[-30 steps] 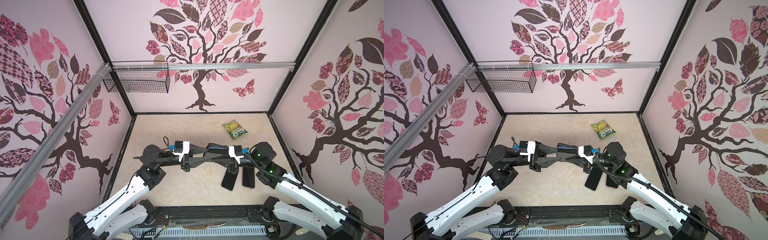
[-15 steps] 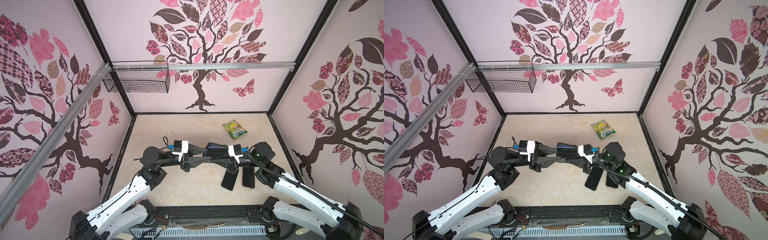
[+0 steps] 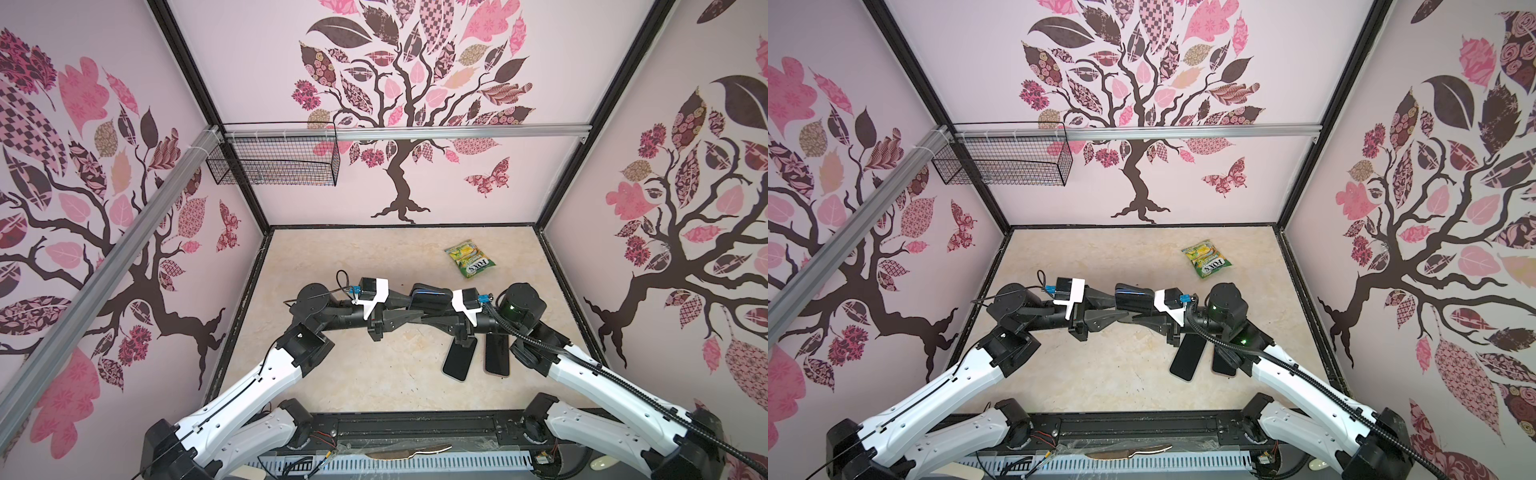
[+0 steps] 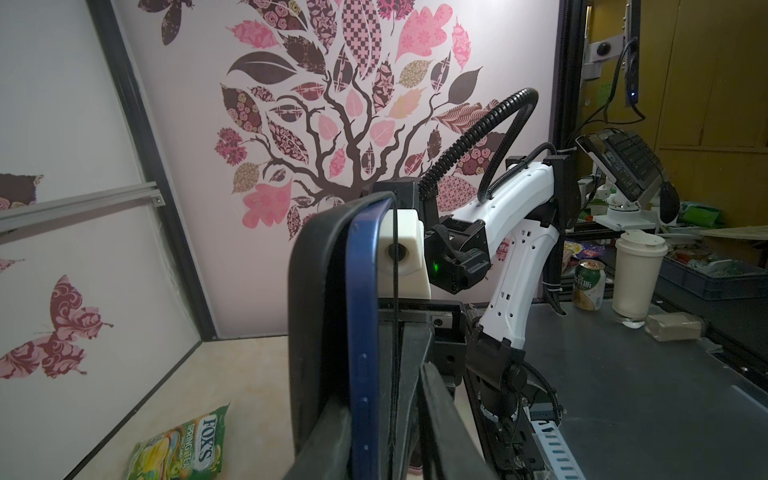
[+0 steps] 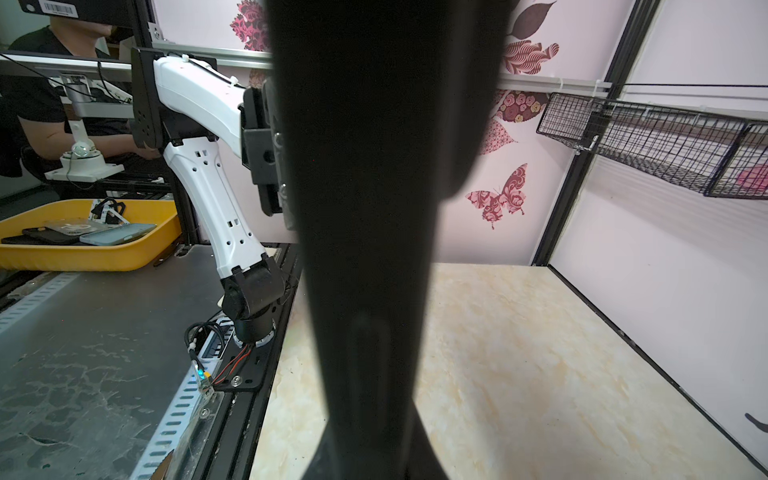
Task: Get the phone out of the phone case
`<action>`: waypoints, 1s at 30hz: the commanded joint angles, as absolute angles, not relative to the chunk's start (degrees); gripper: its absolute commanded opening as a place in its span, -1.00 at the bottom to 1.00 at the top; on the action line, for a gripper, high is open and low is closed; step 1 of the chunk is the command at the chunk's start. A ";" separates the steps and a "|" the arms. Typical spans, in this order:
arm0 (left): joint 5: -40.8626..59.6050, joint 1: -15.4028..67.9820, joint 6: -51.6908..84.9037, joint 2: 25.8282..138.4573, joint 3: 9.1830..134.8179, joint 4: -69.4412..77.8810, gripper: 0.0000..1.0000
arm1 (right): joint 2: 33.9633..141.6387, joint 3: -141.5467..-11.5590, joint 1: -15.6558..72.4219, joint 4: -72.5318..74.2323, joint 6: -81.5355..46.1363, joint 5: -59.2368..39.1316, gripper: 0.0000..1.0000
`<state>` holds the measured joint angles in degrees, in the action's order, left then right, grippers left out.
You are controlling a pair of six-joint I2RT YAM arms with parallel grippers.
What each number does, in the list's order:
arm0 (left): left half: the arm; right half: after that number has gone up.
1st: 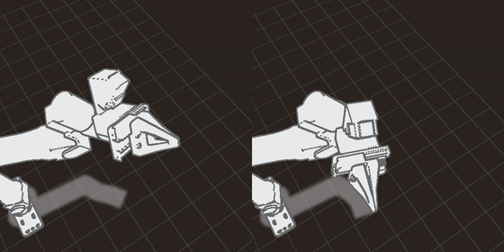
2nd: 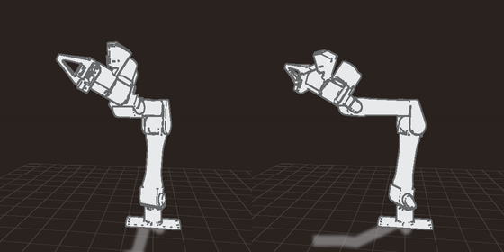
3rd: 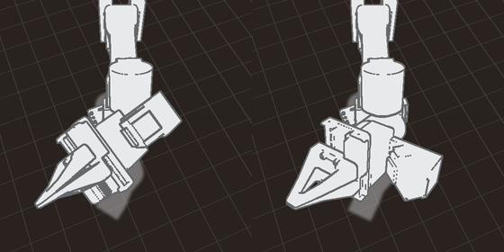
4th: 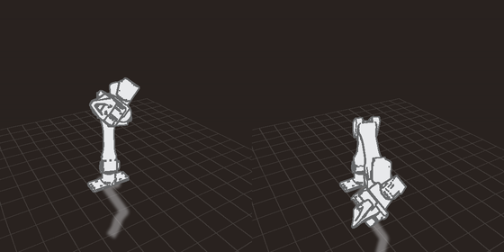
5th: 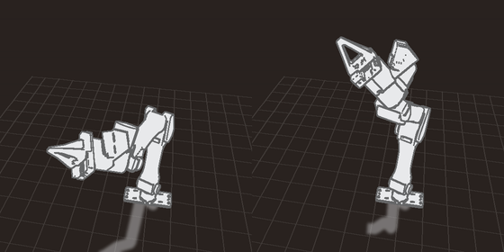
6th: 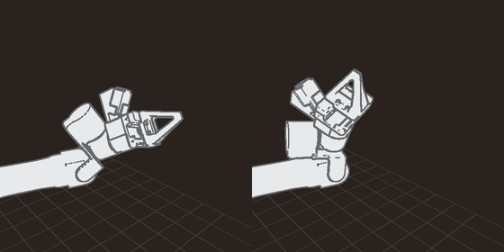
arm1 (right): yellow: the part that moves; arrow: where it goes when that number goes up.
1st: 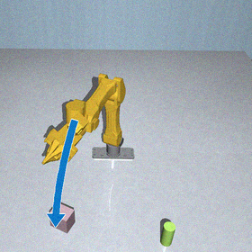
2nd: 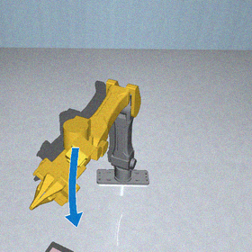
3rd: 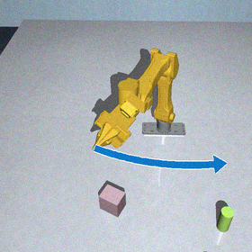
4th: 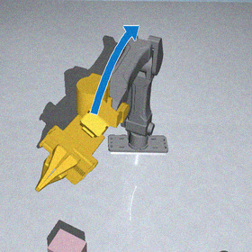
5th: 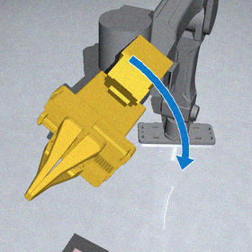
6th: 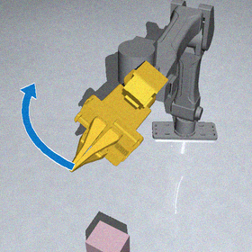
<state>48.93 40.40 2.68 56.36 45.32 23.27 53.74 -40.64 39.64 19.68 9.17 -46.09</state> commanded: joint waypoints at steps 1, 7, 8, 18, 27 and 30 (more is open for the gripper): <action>54.71 42.01 0.64 59.59 43.83 10.66 -0.51 | 51.48 -45.51 40.49 30.32 7.71 -44.34 -1.00; 54.40 42.02 0.88 59.35 43.63 11.16 -0.69 | 51.31 -44.59 40.45 31.79 6.62 -43.74 -1.00; 54.32 42.05 0.91 59.20 43.76 11.03 -0.72 | 51.25 -44.39 40.52 32.13 6.41 -43.61 -1.00; 50.98 42.02 0.07 58.89 46.65 9.79 -1.00 | 51.59 -43.69 40.44 31.04 7.65 -43.73 -1.00; 42.75 41.86 -3.66 56.20 48.39 4.90 -1.00 | 49.45 -41.84 40.46 23.90 10.80 -41.35 -0.19; 37.97 41.55 -5.81 55.69 50.24 -0.06 -1.00 | 47.75 -38.13 40.50 23.60 9.06 -36.14 0.10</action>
